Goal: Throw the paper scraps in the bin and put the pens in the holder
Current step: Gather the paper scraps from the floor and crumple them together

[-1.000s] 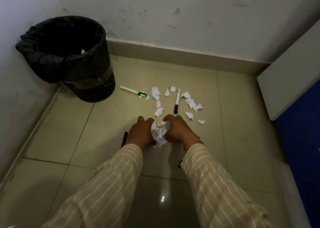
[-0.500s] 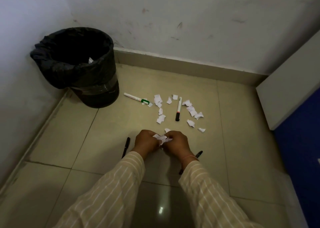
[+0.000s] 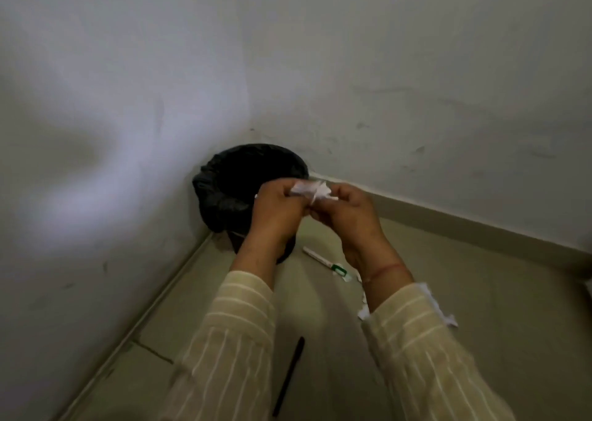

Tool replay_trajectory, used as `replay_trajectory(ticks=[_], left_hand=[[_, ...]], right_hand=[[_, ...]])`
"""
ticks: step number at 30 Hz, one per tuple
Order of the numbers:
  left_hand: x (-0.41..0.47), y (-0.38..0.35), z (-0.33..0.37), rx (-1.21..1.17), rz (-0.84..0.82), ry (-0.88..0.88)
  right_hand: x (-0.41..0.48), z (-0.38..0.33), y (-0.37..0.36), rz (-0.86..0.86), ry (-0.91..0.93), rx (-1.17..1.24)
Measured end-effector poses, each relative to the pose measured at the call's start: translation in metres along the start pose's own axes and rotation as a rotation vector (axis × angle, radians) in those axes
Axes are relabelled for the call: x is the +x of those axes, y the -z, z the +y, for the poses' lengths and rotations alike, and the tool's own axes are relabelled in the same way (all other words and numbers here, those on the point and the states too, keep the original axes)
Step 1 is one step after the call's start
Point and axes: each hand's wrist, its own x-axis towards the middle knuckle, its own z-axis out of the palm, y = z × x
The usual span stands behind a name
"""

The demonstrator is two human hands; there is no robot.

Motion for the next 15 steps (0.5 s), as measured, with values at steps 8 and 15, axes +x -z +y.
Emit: replay_trajectory(ticks=[8, 15], left_hand=[[0.064, 0.071, 0.049, 0.415, 0.172, -0.020], [0.056, 0.072, 0.026, 0.191, 0.249, 0.011]], right_hand=[[0.069, -0.047, -0.077, -0.107, 0.009, -0.300], [0.036, -0.022, -0.035, -0.036, -0.057, -0.090]])
